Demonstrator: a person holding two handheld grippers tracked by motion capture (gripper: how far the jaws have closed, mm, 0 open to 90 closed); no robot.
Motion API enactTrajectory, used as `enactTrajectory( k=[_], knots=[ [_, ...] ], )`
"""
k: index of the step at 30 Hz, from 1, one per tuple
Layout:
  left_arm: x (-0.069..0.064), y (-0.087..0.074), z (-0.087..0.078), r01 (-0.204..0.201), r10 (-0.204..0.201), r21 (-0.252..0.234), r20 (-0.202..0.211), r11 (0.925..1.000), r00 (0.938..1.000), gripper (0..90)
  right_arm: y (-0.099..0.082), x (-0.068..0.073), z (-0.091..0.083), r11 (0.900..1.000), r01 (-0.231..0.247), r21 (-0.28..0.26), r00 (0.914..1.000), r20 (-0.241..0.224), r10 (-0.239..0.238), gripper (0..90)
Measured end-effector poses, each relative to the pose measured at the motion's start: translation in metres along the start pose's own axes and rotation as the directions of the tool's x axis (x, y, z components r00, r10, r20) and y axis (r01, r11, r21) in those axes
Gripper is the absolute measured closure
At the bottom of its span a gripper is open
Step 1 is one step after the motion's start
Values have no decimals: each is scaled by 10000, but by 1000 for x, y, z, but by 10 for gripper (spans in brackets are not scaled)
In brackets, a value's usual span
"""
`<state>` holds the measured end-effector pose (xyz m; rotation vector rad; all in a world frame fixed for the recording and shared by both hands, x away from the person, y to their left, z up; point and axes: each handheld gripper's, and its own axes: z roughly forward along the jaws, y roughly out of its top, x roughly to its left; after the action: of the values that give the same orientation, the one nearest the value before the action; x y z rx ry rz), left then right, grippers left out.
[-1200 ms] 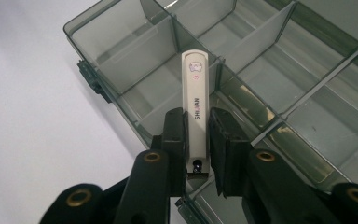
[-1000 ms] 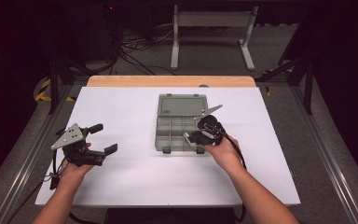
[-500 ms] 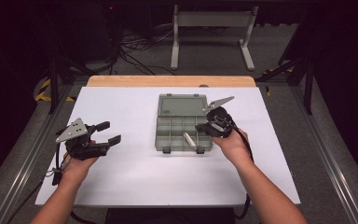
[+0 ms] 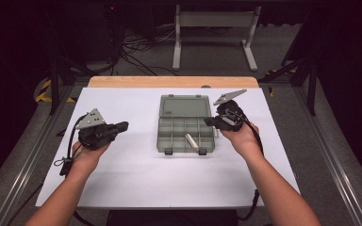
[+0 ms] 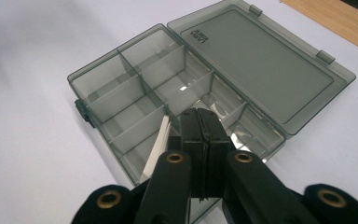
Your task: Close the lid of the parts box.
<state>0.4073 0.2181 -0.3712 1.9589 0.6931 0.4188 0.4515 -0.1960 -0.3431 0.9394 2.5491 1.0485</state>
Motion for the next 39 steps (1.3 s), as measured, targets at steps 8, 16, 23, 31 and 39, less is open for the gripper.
enactTrajectory(
  k=[8,16,23,31,39],
  knots=[
    [7,14,22,326,-298,889,-325,9955,9990,894,2,-14,-1,9998,-195,-43,9997,149,195,900],
    [14,30,47,681,-639,1385,-344,9880,9974,894,6,-27,0,9997,-239,-87,9989,392,242,900],
    [20,42,70,888,-812,1795,-490,9798,9955,894,9,-40,3,9997,-259,-20,9977,625,259,900],
    [27,47,91,1127,-990,2125,-740,9706,9923,894,12,-58,10,9992,-393,121,9962,788,383,900],
    [33,54,112,1211,-1041,2441,-813,9622,9912,895,14,-69,17,9986,-460,267,9954,853,436,900]
  ],
)
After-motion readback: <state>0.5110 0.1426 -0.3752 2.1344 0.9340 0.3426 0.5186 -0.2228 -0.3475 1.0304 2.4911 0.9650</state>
